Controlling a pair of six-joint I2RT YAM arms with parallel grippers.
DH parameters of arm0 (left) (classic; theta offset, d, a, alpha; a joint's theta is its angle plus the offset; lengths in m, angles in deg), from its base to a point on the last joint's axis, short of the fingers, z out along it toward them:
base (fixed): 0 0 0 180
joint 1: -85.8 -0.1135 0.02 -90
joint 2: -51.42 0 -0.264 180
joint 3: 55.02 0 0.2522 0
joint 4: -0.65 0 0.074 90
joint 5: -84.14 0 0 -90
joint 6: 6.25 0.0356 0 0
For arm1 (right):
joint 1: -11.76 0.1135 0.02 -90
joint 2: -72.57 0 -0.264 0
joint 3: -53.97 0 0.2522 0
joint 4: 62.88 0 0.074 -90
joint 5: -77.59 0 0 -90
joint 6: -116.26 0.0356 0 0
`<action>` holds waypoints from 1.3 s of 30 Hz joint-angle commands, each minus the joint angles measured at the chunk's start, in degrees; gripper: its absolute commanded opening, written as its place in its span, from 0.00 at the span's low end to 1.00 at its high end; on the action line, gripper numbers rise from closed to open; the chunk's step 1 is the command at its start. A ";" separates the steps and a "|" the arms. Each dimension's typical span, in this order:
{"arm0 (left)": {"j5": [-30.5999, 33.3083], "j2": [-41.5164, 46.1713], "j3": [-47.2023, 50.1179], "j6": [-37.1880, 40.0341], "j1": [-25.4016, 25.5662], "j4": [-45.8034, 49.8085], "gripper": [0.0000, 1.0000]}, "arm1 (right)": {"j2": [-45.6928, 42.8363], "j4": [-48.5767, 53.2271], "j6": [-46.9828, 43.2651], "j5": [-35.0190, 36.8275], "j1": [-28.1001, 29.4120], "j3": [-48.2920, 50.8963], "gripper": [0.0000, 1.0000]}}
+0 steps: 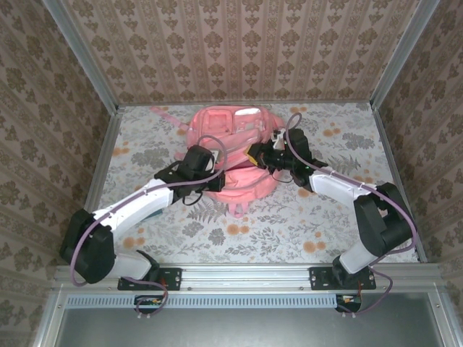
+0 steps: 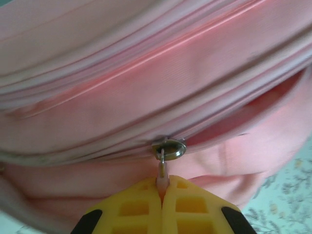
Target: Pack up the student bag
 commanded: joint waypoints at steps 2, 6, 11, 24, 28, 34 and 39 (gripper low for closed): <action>5.04 1.88 3.03 2.14 -2.40 3.54 0.00 | -4.56 -1.51 -1.68 4.00 -0.84 0.79 0.09; 6.89 0.74 3.10 1.09 -4.53 3.05 0.00 | -4.70 -0.75 -2.04 3.65 -1.01 0.71 0.08; 10.92 -3.30 -0.82 -1.35 -7.08 4.04 0.00 | -4.17 1.36 -3.05 3.17 -0.96 0.37 0.08; 12.85 -2.38 -8.64 1.00 -9.75 13.81 0.69 | -13.44 39.28 -24.22 14.35 -0.95 -1.59 0.78; 13.66 0.35 -9.66 1.12 -10.97 14.56 0.83 | -19.42 51.03 -29.98 27.65 -3.03 -1.16 0.85; 13.16 1.65 -11.24 3.04 -11.97 11.23 0.96 | -22.00 63.47 -34.31 43.98 -14.19 -3.41 0.91; 10.25 0.05 -15.15 4.43 -12.38 12.12 1.00 | -18.25 68.25 -35.70 52.09 -23.76 -6.92 0.94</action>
